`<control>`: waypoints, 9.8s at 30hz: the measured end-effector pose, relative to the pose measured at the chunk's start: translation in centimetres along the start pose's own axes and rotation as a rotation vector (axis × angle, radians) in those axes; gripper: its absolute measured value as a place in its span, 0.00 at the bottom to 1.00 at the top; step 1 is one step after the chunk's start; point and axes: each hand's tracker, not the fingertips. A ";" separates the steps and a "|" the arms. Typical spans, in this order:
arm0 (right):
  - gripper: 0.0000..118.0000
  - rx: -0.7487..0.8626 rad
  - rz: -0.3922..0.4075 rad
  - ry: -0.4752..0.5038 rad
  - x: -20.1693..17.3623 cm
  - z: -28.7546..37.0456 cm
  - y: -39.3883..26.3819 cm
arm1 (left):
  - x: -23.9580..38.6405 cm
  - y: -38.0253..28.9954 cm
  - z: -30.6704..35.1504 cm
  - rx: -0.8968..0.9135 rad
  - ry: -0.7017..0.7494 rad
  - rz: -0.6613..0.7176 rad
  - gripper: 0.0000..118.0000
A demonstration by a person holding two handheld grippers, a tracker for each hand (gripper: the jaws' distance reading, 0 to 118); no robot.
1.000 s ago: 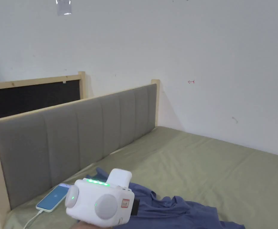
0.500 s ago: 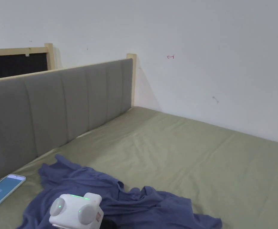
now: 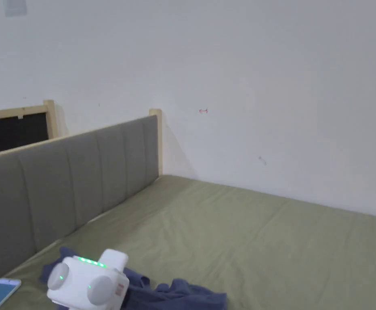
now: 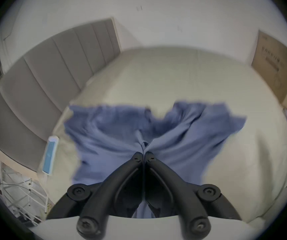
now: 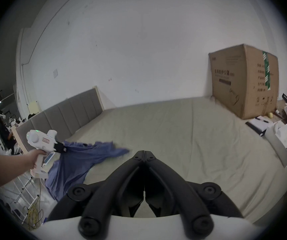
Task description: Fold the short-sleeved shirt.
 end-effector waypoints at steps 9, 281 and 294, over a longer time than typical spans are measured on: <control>0.00 0.127 -0.064 -0.029 2.5 7.3 3.6 | 4.2 13.2 26.2 0.492 -0.096 -0.049 0.00; 0.00 -0.237 -0.173 0.036 18.5 -4.3 2.6 | 24.9 -0.9 -11.0 -0.315 -0.265 -0.197 0.00; 0.95 -0.774 -0.205 -0.275 35.3 -27.3 5.6 | 23.3 -1.5 -5.6 -0.215 -0.314 -0.172 0.00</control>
